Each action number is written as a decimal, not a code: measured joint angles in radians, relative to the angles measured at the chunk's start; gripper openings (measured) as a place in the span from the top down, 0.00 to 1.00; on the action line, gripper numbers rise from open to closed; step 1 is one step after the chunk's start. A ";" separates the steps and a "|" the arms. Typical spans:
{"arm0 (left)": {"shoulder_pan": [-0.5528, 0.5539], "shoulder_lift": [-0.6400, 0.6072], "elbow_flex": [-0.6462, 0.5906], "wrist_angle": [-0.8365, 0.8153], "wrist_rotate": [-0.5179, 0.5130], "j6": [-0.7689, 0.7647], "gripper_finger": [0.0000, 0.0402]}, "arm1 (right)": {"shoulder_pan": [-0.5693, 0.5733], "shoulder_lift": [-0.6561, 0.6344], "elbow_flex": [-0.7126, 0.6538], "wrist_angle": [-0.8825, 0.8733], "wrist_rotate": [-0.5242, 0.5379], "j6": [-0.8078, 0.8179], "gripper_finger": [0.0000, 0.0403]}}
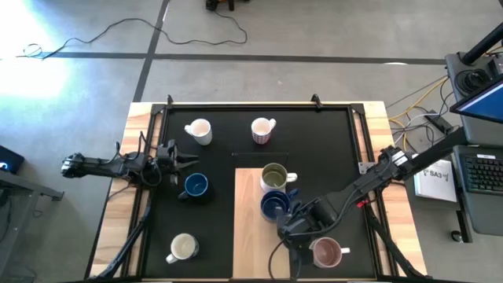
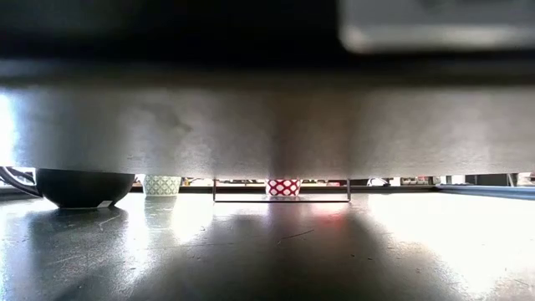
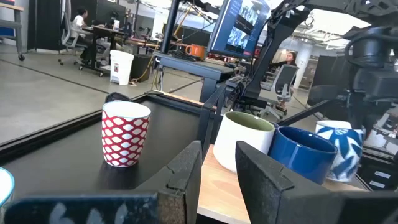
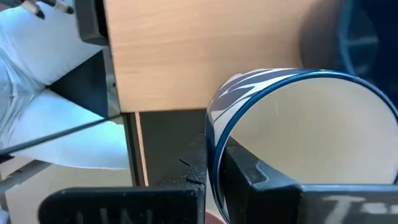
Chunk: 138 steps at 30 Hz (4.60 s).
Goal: Place coffee mugs
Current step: Put the right blue patterned mug on the shelf, then put the light orange mug on the shelf
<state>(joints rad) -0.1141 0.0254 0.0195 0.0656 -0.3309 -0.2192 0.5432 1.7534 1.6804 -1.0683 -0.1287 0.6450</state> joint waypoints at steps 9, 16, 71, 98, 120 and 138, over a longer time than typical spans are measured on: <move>0.000 0.000 0.000 0.000 0.000 0.000 0.80 | 0.000 0.059 0.052 0.014 0.000 -0.129 0.97; 0.000 0.000 0.000 0.000 0.000 0.000 0.80 | 0.000 0.063 0.051 0.064 0.036 -0.189 0.97; 0.000 0.000 0.000 -0.001 0.000 0.000 0.80 | 0.003 0.047 0.126 -0.218 0.057 -0.062 0.87; 0.000 0.000 0.000 0.000 0.000 0.000 0.80 | 0.003 0.047 0.117 -0.158 0.087 -0.079 0.87; 0.000 0.000 0.000 0.000 0.000 0.000 0.80 | 0.061 0.038 0.116 -0.337 0.019 0.242 0.87; 0.000 0.000 0.000 0.000 0.000 0.000 0.80 | 0.289 0.059 0.021 -0.103 0.051 0.733 0.87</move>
<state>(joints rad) -0.1140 0.0255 0.0194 0.0654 -0.3309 -0.2192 0.8321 1.8120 1.7014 -1.1710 -0.0776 1.3777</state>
